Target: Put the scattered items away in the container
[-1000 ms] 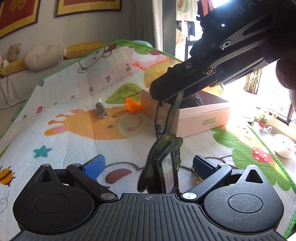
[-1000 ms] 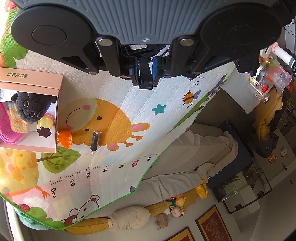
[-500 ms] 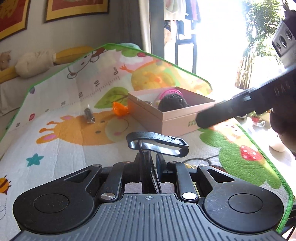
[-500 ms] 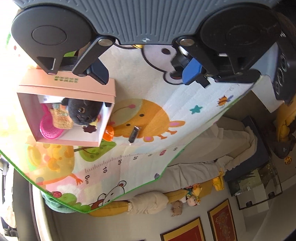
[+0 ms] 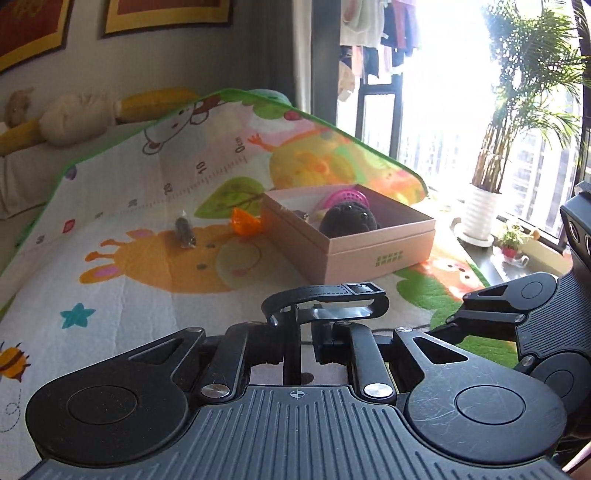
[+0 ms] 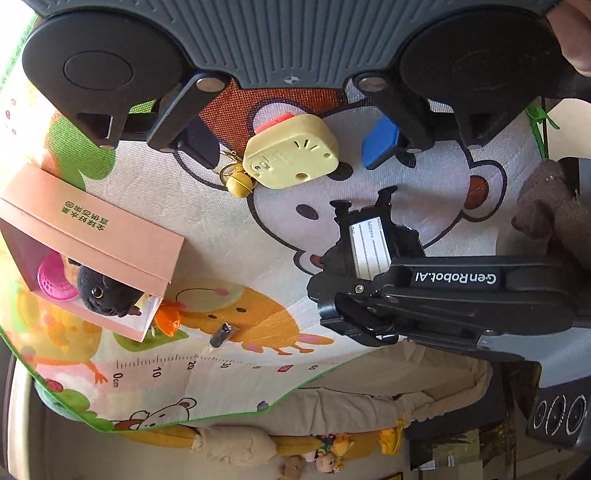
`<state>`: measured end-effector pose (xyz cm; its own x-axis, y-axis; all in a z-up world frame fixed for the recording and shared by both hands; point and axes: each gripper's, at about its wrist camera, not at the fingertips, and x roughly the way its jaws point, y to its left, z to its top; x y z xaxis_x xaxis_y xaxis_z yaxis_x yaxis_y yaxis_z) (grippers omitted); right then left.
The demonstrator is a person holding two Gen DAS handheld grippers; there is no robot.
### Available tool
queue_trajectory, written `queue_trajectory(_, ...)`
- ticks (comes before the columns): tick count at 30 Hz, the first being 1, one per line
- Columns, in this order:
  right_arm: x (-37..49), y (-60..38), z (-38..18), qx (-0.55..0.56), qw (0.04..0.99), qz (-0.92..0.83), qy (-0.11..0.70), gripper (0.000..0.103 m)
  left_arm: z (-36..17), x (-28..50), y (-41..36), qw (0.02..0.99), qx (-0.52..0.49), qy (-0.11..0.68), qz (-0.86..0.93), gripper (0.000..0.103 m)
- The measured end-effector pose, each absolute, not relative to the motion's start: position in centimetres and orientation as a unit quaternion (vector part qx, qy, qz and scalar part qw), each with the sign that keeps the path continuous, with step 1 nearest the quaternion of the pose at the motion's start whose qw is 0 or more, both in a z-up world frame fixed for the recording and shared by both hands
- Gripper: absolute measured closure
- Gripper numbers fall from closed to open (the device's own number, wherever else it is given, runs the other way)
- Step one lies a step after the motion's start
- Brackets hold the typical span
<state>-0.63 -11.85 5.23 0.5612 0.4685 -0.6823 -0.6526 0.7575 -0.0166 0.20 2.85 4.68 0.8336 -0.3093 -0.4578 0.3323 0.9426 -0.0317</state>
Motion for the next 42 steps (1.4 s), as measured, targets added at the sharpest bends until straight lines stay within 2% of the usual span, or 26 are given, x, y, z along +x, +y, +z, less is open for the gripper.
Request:
queue_trajectory(1,-0.5,-11.7,5.1,-0.136,0.870,0.321,0.349,0.039,4.9,0.1,2.8,0.958,0.025,0.232,-0.168,0.091)
queue_trajectory(2,-0.3,-11.7,5.0,-0.134,0.868,0.319,0.355,0.045,5.1,-0.1,2.8,0.958,0.027,0.229,-0.168,0.092)
queue_trajectory(22,-0.3,-20.3,8.2,-0.090,0.911,0.236,0.325,0.046,9.0,1.0,-3.0,0.948,0.094,0.203,-0.227,0.093)
queue_trajectory(29,1.5,-25.1,11.7,-0.072,0.944,0.173,0.272,0.046,12.6,8.2,-5.7,0.947,0.100,0.176,-0.249,0.093)
queue_trajectory(35,7.0,-25.7,15.1,-0.065,0.962,0.160,0.213,0.046,14.7,18.5,-6.8,0.940,0.025,0.192,-0.283,0.093)
queue_trajectory(37,10.0,-25.3,15.5,-0.066,0.963,0.160,0.207,0.045,14.1,22.1,-7.0,0.927,-0.002,0.216,-0.308,0.060)
queue_trajectory(38,11.1,-25.2,15.4,-0.063,0.963,0.163,0.206,0.042,13.8,23.3,-6.8,0.925,-0.014,0.224,-0.308,0.021)
queue_trajectory(39,12.7,-25.2,15.1,-0.056,0.962,0.167,0.210,0.035,13.3,24.3,-6.5,0.925,-0.024,0.231,-0.302,0.006)
queue_trajectory(40,14.0,-25.2,14.7,-0.048,0.960,0.164,0.220,0.020,12.9,24.8,-5.9,0.926,-0.030,0.233,-0.295,0.007)
queue_trajectory(42,15.2,-25.2,13.7,-0.034,0.959,0.156,0.235,0.017,12.0,24.7,-4.4,0.930,-0.031,0.236,-0.280,0.007)
